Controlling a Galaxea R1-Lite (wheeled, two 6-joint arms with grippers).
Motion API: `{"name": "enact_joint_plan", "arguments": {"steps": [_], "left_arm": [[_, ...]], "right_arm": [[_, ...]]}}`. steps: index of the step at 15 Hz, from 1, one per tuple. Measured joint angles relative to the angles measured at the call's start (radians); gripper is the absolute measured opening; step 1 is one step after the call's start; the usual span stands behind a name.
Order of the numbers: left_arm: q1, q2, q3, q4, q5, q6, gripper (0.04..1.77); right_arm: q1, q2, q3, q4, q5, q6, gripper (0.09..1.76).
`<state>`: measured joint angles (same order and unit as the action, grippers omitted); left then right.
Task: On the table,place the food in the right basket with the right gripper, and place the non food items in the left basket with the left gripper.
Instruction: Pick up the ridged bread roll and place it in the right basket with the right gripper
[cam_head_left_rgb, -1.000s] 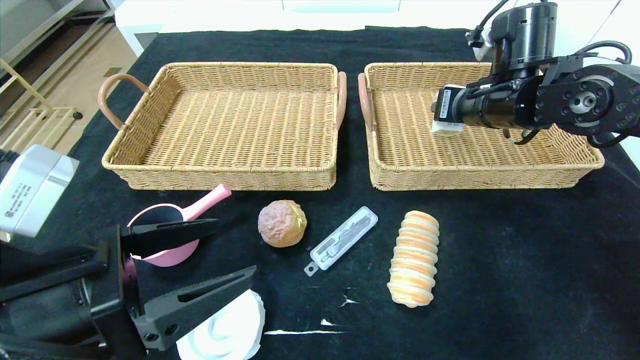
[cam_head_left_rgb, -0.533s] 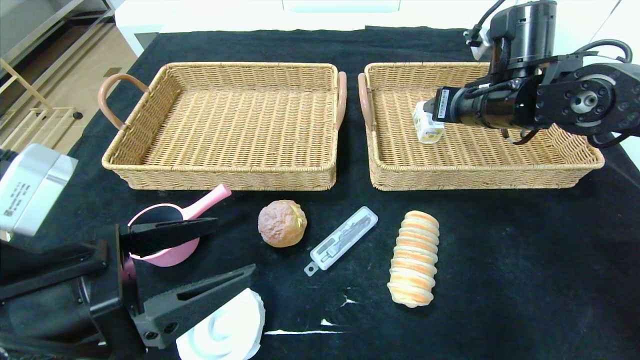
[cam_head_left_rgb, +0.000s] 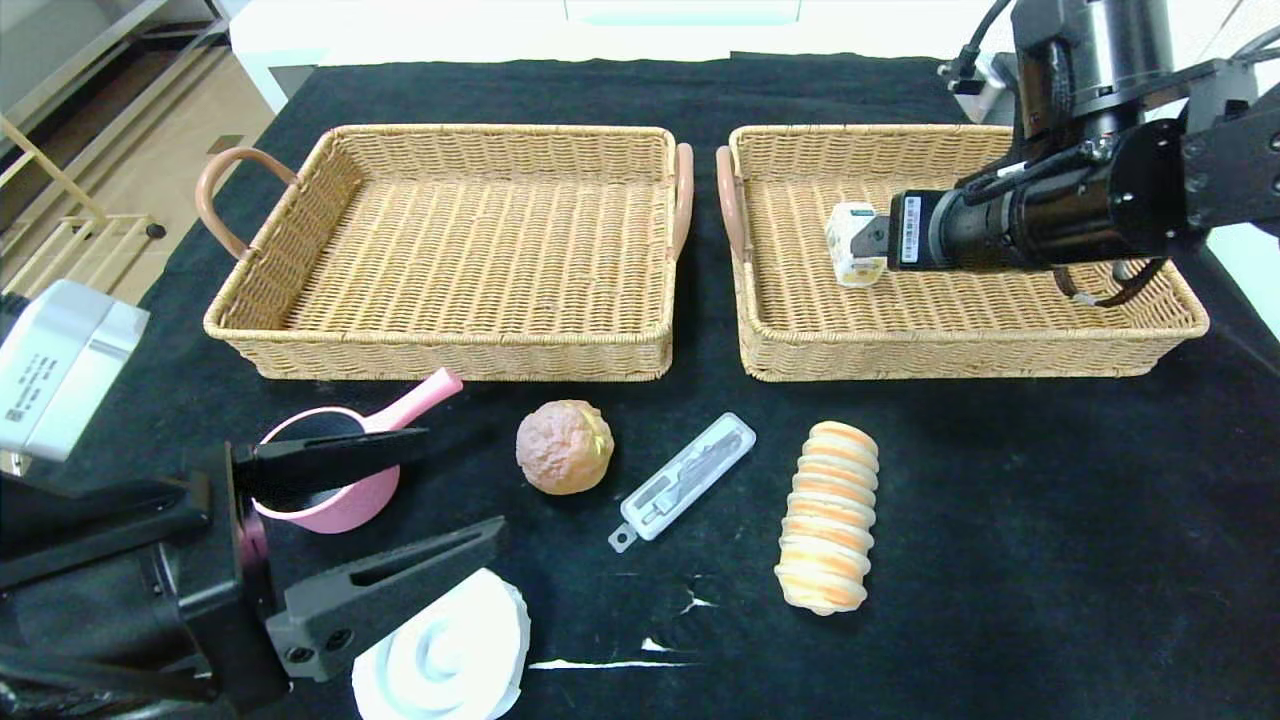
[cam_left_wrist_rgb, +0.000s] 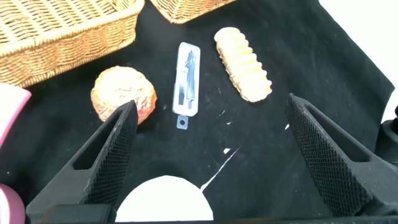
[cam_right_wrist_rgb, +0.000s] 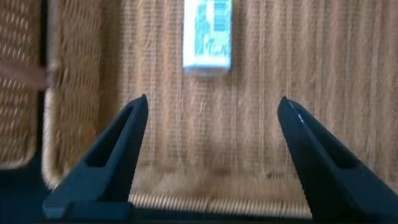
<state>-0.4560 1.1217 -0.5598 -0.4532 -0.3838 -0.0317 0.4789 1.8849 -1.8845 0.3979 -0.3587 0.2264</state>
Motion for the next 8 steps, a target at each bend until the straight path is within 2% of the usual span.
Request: {"name": "enact_joint_plan", "arguments": {"steps": [5, 8], "left_arm": [[0.003, 0.0, 0.0, 0.0, 0.0, 0.004, 1.72], [0.01, -0.001, -0.001, 0.0, 0.0, 0.005, 1.72]], "right_arm": [[0.121, -0.109, 0.098, 0.208, -0.004, 0.202, 1.62], [0.163, -0.124, 0.138, 0.267, -0.004, 0.273, 1.65]]}}
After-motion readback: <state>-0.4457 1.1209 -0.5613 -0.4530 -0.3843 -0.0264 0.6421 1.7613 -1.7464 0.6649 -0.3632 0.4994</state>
